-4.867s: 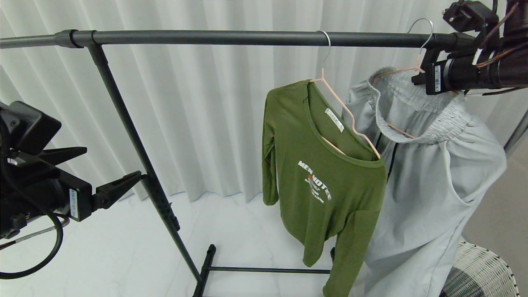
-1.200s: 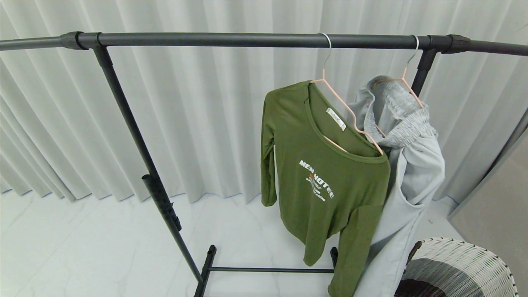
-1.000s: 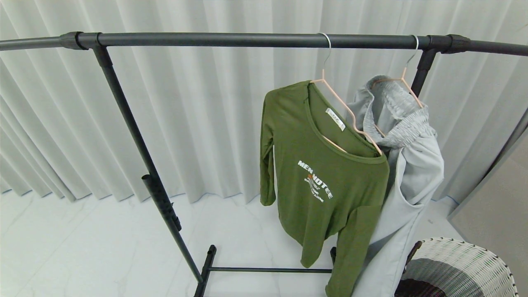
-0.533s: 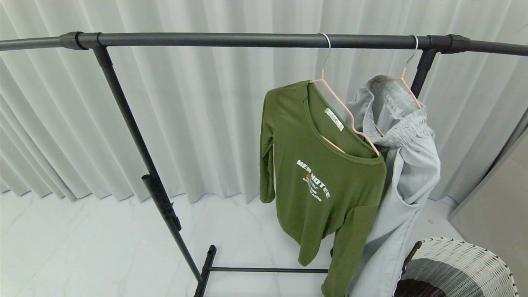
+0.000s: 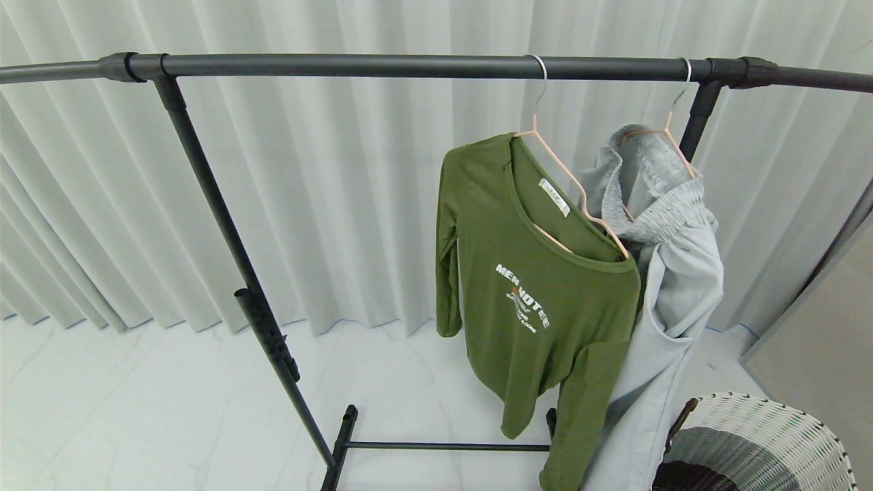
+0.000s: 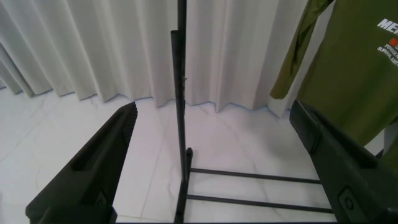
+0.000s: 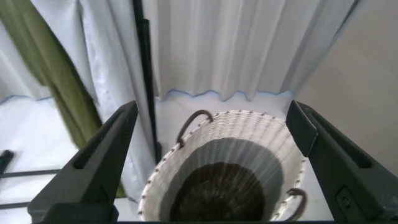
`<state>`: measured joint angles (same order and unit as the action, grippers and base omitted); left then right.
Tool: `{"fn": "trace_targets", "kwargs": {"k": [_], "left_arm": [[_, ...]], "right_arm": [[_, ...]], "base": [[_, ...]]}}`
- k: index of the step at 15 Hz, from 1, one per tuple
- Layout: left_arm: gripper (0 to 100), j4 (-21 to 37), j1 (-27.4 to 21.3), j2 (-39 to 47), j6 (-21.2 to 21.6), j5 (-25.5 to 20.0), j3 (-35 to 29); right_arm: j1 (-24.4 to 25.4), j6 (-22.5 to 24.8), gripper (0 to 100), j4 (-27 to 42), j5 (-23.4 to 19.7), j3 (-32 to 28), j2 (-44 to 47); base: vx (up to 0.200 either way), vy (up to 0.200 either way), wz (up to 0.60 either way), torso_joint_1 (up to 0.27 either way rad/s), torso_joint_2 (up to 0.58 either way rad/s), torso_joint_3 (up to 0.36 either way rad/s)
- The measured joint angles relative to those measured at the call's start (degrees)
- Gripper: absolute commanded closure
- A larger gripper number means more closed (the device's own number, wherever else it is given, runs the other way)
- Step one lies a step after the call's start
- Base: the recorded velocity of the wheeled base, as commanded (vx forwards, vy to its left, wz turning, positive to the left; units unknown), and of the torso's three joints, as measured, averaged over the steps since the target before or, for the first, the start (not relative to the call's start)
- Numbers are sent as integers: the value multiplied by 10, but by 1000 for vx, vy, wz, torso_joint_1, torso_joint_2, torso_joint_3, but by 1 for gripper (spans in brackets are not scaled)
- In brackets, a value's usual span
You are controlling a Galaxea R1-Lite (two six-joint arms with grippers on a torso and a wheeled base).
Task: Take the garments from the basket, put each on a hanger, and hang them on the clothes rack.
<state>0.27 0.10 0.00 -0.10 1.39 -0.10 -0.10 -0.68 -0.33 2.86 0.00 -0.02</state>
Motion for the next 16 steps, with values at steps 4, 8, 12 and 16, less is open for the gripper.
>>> {"fn": "trace_targets", "kwargs": {"k": [4, 8, 12, 16], "left_arm": [[0, 0, 0, 0, -1, 0, 0], [0, 0, 0, 0, -1, 0, 0], [0, 0, 0, 0, -1, 0, 0], [0, 0, 0, 0, -1, 0, 0]], "right_arm": [[0, -1, 0, 1, 13, 0, 0], [0, 16, 0, 1, 11, 0, 0], [0, 5, 0, 1, 7, 0, 0], [0, -7, 0, 1, 8, 0, 0]], "base": [[0, 0, 0, 0, 0, 0], [0, 0, 0, 0, 0, 0], [0, 0, 0, 0, 0, 0], [0, 0, 0, 0, 0, 0]]}}
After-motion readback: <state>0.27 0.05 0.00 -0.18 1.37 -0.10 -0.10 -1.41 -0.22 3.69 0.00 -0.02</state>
